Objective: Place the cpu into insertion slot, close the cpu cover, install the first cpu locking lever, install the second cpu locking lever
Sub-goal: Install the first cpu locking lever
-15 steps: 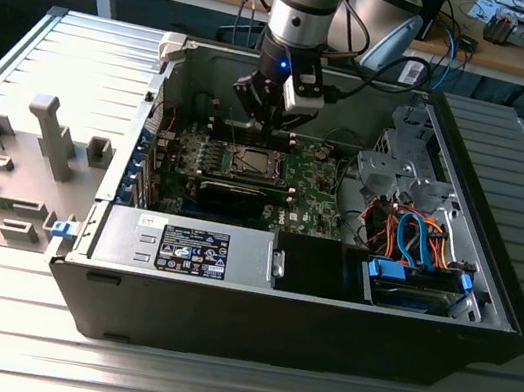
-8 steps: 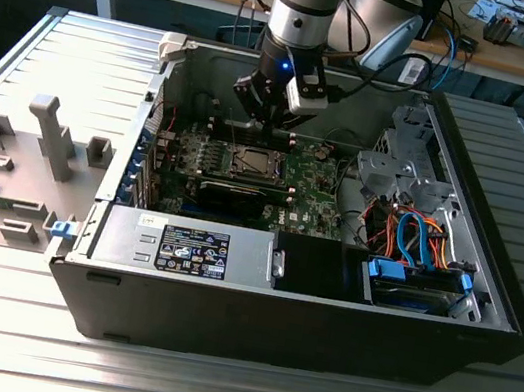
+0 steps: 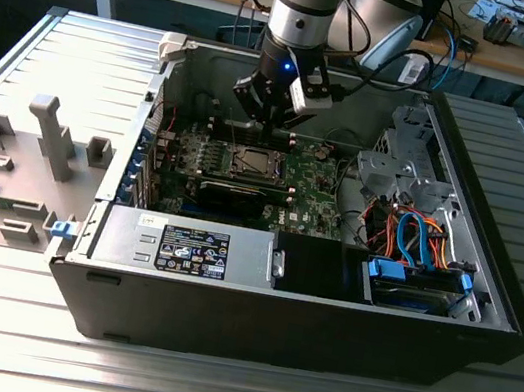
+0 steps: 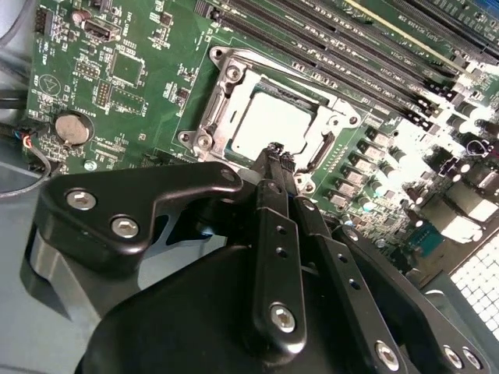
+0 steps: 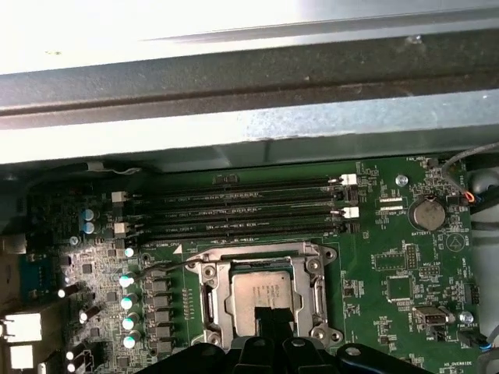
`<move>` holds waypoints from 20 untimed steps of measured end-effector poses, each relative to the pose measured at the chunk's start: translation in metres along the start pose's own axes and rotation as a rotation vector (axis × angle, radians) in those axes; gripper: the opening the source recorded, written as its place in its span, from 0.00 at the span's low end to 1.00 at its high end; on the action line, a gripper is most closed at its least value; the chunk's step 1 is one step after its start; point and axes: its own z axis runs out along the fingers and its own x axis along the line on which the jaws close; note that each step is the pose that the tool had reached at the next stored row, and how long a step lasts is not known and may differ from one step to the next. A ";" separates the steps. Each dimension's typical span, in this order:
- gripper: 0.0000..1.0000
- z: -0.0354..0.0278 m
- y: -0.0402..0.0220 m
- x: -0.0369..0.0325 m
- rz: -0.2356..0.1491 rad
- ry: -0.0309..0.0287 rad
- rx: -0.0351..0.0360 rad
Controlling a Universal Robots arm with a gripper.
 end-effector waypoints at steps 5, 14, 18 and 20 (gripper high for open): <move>0.11 0.0001 0.0000 0.0000 -0.034 -0.0006 0.0013; 0.11 0.0001 0.0000 0.0000 -0.088 0.0000 -0.0215; 0.11 0.0002 0.0000 0.0000 -0.101 -0.0002 -0.0236; 0.11 0.0002 0.0000 0.0000 -0.107 -0.0001 -0.0234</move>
